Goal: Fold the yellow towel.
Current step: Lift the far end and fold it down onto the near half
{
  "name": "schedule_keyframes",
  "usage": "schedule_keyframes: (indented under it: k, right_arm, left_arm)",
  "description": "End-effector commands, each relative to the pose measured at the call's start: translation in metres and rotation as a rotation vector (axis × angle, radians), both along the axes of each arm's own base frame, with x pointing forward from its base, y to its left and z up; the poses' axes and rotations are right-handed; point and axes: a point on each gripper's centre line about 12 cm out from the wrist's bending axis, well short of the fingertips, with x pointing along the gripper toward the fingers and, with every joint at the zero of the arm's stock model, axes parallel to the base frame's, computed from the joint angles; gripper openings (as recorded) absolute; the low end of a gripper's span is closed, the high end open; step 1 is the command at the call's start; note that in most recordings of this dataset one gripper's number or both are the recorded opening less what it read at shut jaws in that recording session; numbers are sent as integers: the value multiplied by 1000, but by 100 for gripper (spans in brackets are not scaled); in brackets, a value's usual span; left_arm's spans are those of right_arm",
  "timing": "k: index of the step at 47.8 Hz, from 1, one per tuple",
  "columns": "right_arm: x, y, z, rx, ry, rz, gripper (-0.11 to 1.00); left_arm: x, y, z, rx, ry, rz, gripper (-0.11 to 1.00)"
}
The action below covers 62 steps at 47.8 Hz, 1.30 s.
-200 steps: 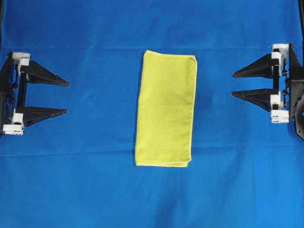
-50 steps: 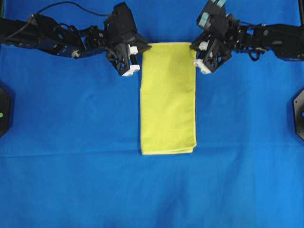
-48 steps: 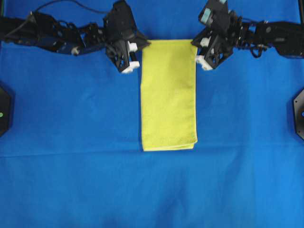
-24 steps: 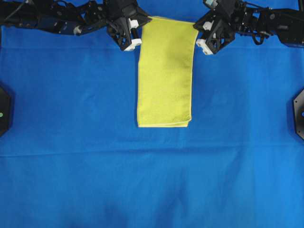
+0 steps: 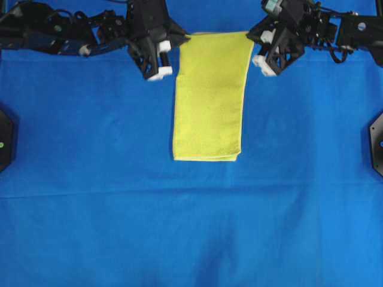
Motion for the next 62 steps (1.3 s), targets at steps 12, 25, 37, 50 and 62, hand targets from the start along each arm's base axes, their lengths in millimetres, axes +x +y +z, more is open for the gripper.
schedule_keyframes:
  k: [12,25,37,50,62]
  right_arm:
    - [8,59,5,60,14,89,4]
    - [21,112,-5,144,18,160,4]
    - [29,146,-29,215,70,178,4]
    - [32,162,-43,254,102,172,4]
    - [33,162,-44,255,97,177,4]
  left_arm:
    - [-12,-59,3,-38,22,-113,4]
    - [-16,-119,-27,-152,85,-203,4]
    - [-11,-171,-40,-183,117,-320,4]
    - [-9,-192,-56,-244,145,-330,4]
    - [-6,-192,-55,-241,115,-332,5]
